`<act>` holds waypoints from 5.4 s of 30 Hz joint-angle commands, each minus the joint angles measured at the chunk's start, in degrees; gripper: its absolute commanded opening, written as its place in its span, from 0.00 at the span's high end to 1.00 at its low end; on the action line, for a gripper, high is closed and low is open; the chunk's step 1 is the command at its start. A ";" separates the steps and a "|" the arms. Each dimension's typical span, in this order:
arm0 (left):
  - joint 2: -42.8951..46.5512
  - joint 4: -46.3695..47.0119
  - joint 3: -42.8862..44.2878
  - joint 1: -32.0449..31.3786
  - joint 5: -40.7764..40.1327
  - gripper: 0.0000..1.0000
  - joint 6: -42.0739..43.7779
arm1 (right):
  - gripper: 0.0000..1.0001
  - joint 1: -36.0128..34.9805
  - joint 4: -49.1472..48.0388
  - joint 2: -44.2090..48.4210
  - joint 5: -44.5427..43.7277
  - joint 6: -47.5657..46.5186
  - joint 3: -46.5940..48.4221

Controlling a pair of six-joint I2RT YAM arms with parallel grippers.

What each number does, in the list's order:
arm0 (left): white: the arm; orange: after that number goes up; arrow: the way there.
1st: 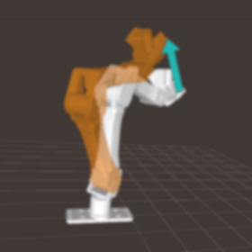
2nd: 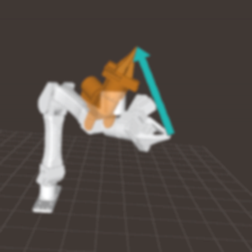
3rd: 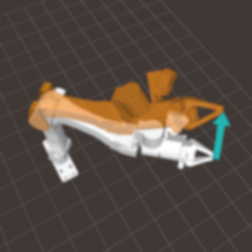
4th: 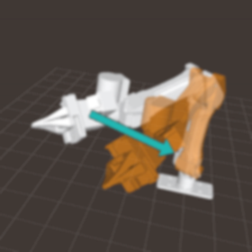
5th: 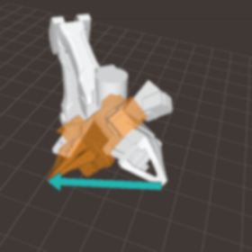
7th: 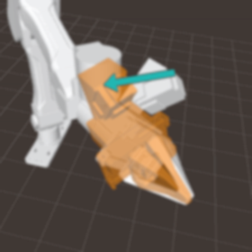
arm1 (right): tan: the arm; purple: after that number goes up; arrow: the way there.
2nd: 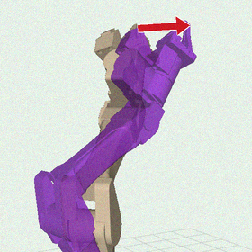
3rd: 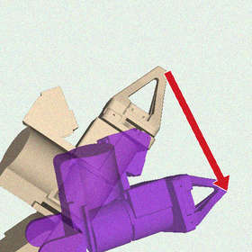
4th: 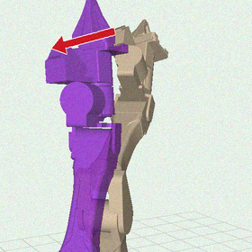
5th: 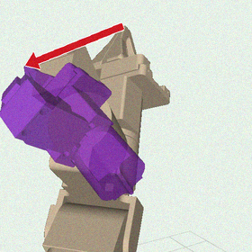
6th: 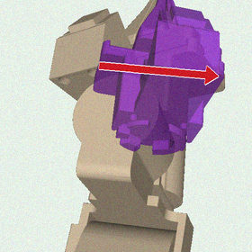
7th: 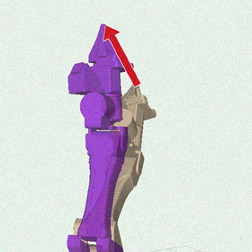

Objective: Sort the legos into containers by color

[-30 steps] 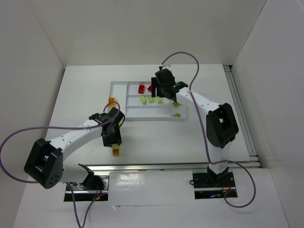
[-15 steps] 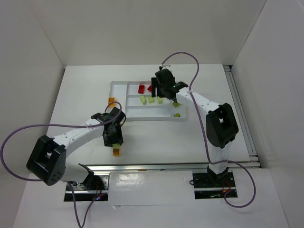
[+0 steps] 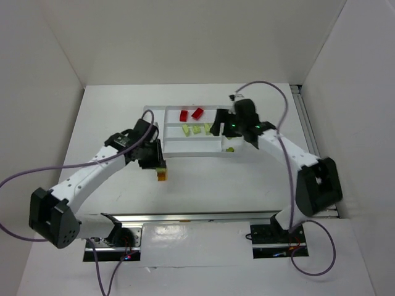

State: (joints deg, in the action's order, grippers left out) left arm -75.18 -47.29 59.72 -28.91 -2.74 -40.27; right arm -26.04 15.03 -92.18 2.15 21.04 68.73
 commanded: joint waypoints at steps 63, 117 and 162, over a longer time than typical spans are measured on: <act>2.40 43.42 5.23 23.36 71.91 1.00 8.72 | 0.11 -1.12 -58.44 12.11 59.46 22.47 -17.40; 2.93 46.85 3.38 24.77 72.53 1.00 6.08 | 1.00 -4.91 -75.93 -1.79 57.96 35.74 -12.11; -41.99 11.61 40.65 8.52 3.97 0.12 8.19 | 1.00 0.73 -1.23 33.83 3.82 4.72 -19.34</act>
State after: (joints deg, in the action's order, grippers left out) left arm -120.14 -33.23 98.26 -19.97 2.55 -33.10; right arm -25.61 14.59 -57.76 5.06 27.20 47.86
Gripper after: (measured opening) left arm 0.875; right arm 0.441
